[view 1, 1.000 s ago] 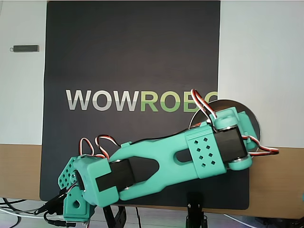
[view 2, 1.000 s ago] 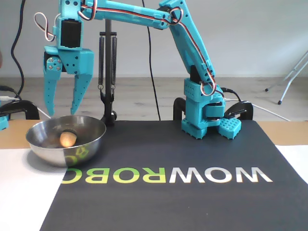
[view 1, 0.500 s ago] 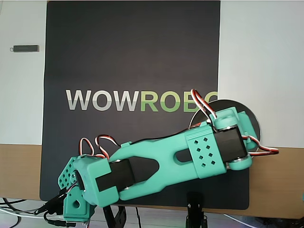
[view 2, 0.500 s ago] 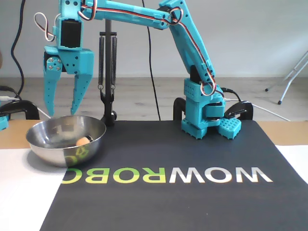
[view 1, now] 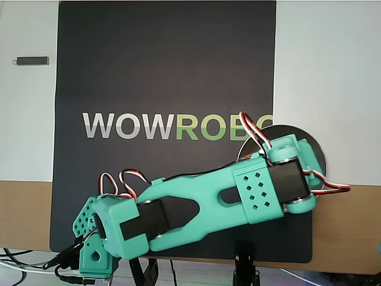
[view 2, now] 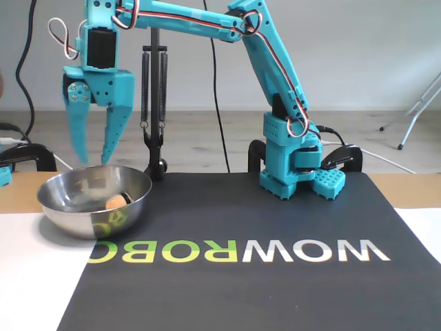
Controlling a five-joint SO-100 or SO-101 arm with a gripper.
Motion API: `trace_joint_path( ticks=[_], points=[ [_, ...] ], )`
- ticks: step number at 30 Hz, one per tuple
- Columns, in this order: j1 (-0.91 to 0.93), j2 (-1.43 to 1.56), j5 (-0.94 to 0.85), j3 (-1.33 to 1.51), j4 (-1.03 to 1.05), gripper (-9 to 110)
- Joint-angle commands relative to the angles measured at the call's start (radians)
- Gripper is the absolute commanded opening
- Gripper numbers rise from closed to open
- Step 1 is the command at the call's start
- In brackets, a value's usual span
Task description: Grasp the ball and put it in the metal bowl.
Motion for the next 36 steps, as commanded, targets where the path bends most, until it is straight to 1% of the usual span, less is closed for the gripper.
trace_joint_path(
  ticks=[1, 3, 19, 29, 36],
  points=[
    [0.000, 0.006, -0.020, -0.031, 0.020, 3],
    [0.002, 0.006, -0.021, -0.031, 0.034, 0],
    [0.002, 0.018, -0.021, -0.031, 0.041, 0],
    [-0.080, 0.057, -0.020, -0.017, 0.041, 0],
    [-0.175, 0.202, -0.015, 0.135, 0.032, 0]
  ],
)
